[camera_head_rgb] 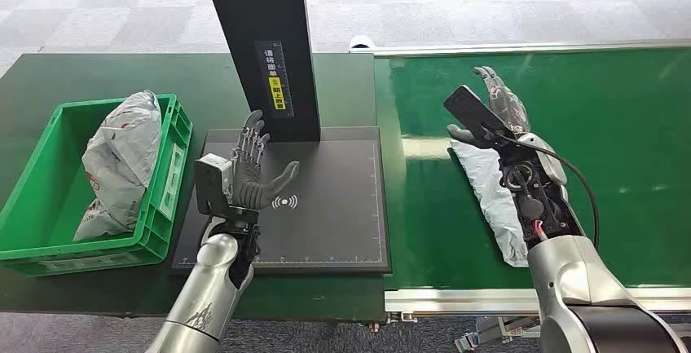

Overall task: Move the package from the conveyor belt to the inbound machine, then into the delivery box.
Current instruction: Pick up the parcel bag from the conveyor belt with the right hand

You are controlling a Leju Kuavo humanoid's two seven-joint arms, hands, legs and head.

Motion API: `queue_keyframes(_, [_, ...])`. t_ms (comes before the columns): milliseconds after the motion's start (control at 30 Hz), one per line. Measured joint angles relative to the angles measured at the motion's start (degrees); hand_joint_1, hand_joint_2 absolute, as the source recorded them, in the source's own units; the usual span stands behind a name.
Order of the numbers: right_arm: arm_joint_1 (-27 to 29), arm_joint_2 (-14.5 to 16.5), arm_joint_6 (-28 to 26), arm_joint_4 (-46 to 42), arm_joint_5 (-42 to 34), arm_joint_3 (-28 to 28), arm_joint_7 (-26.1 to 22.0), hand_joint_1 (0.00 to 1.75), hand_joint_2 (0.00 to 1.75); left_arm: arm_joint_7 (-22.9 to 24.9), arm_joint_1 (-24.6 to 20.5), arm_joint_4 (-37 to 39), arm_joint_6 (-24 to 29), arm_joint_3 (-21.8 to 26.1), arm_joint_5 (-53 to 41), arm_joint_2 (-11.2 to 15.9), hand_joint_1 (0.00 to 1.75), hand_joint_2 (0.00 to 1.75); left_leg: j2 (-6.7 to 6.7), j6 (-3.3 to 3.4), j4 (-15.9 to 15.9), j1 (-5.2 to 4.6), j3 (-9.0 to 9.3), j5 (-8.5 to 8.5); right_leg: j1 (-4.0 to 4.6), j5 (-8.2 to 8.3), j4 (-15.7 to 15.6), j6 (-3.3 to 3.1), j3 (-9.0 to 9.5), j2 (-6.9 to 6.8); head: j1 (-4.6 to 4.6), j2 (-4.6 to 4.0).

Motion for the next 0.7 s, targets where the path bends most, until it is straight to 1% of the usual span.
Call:
queue_keyframes(67, [0.0,-0.6,1.2,0.9,0.8,0.9,0.1,0.0,1.75,0.0,0.0,0.0,0.0,0.1,0.2,0.2,0.0,1.75,0.0,0.0,0.0,0.0,0.0,0.0,0.0,0.0,0.0,0.0,0.0,0.0,0.0,0.0])
queue_keyframes(167, [0.0,-2.1,4.1,3.2,2.6,3.9,0.3,0.0,1.75,-0.1,0.1,0.0,-0.1,0.3,0.5,0.7,0.0,1.75,0.0,0.0,0.0,0.0,0.0,0.0,0.0,0.0,0.0,0.0,0.0,0.0,0.0,-0.01])
queue_keyframes(267, [0.4,-3.1,5.5,4.7,3.5,6.3,0.3,0.0,1.75,-0.2,0.2,0.0,-0.1,0.4,0.7,1.1,0.0,1.75,0.01,0.0,0.0,0.0,0.0,0.0,0.0,0.0,0.0,0.0,0.0,0.0,-0.01,0.0])
queue_keyframes(400, [0.6,-3.9,6.0,5.8,3.7,8.2,0.3,0.0,1.75,-0.2,0.3,0.0,-0.2,0.4,1.0,1.4,0.0,1.75,0.01,0.0,0.0,-0.01,0.0,0.0,0.0,0.0,0.0,0.0,0.0,0.0,-0.01,0.0])
queue_keyframes(600, [0.6,-4.4,6.1,6.7,3.7,9.3,0.3,0.0,1.75,-0.2,0.4,0.0,-0.4,0.4,1.0,1.6,0.0,1.75,0.02,0.0,0.0,0.0,0.0,0.0,0.0,0.0,0.0,0.0,0.0,0.01,-0.01,0.0])
queue_keyframes(700, [0.6,-4.7,7.0,7.1,4.7,10.2,0.3,0.0,1.75,-0.3,0.4,0.0,-0.4,0.4,1.1,1.8,0.0,1.75,0.02,0.0,0.0,0.0,0.01,0.0,0.0,0.0,0.0,0.0,0.0,0.01,-0.01,0.0])
